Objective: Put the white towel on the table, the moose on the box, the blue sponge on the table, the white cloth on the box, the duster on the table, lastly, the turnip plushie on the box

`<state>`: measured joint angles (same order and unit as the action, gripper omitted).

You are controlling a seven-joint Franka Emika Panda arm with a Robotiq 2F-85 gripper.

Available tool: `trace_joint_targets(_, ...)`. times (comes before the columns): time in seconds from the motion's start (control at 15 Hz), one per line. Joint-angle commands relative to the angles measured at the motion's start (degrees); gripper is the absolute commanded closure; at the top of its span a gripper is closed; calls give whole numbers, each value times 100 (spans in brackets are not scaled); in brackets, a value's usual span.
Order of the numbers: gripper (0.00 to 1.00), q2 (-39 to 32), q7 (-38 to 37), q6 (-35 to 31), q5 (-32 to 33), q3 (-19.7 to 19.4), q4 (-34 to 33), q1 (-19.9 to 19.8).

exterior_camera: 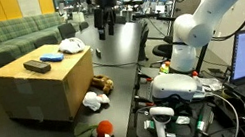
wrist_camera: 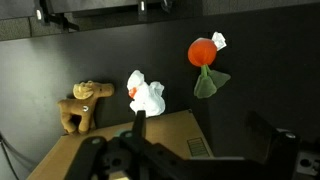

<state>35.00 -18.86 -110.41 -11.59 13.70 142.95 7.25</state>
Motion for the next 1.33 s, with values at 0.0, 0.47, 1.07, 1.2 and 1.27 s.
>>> trace_joint_targets(0.0, 0, -3, -10, 5, 15, -19, -27, 21)
trace_joint_targets(0.47, 0, -174, 58, -113, 144, -46, -132, -68)
trace_joint_targets(1.07, 0, -1607, 326, -1752, 960, -371, -531, -544)
trace_joint_targets(1.2, 0, -1959, 384, -2266, 1177, -486, -643, -646)
trace_joint_targets(1.27, 0, -2113, 401, -2516, 1268, -535, -685, -676)
